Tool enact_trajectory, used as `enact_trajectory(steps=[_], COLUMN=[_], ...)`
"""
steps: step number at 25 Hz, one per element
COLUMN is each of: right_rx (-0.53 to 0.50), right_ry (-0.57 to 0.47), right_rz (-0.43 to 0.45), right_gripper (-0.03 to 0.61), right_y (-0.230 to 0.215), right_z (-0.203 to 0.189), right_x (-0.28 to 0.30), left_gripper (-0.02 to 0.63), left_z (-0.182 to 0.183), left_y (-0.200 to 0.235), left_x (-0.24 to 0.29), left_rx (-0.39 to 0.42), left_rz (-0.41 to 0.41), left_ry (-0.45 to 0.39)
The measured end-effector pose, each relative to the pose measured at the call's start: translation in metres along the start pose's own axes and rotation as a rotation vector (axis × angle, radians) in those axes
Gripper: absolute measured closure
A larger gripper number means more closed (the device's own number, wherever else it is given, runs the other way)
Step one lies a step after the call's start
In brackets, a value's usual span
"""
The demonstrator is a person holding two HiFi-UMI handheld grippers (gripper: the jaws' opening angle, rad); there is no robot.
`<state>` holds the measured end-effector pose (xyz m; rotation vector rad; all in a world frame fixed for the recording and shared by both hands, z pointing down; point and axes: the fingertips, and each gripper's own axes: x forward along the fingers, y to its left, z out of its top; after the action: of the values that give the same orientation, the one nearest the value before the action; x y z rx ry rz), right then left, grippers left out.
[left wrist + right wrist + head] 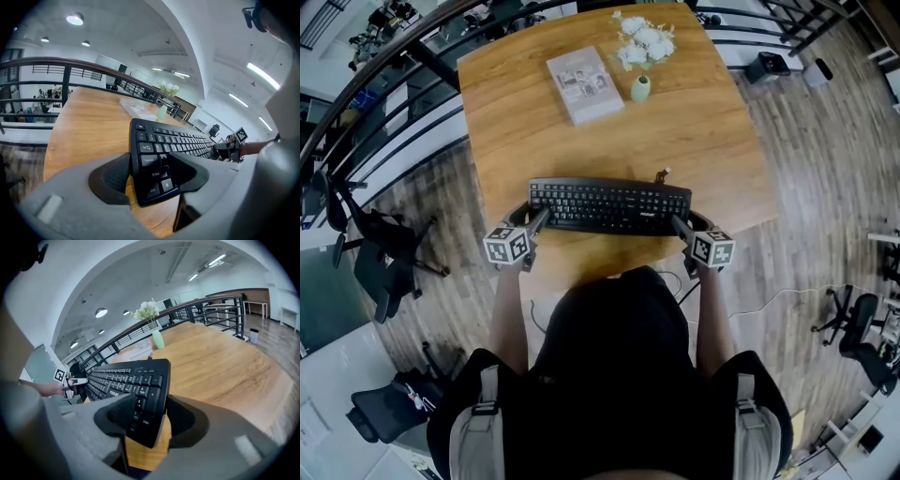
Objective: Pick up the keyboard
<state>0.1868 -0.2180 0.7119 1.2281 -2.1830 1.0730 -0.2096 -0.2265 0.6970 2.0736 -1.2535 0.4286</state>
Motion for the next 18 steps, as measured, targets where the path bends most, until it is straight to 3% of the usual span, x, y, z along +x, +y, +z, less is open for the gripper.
enact_trajectory(steps=[7,18], right_rx=[-0.063,-0.117], right_ry=[-0.088,-0.166], right_rz=[0.011,0.006], right_gripper=[0.373,0.374], right_y=[0.027,0.06], right_z=[0.032,0.041], right_x=[-0.022,-0.059], left_gripper=[0.35,0.35], left_z=[0.033,0.047], left_y=[-0.008,-0.022], left_x=[-0.032,-0.074], left_rx=[0.046,0.083], left_rz=[0.004,-0.001], left_ry=[-0.097,-0.182])
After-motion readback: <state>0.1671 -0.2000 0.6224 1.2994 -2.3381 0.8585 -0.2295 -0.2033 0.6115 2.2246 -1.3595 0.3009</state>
